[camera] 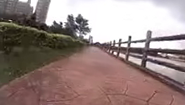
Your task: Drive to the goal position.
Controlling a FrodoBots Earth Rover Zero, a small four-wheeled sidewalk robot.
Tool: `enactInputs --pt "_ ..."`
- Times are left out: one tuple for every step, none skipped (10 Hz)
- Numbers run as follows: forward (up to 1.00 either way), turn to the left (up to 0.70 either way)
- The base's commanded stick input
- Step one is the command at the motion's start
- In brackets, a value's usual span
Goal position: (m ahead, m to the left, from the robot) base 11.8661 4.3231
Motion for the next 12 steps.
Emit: enactInputs --pt "0.70 -0.27" --pt "0.70 -0.27" --pt "0.70 -0.27" --pt "0.70 -0.27" --pt "0.70 -0.27" --pt "0.70 -0.19" --pt "0.70 -0.05" --pt "0.70 0.22" --pt "0.70 0.27" --pt "0.70 0.27" --pt "0.70 0.27" --pt "0.70 0.27"
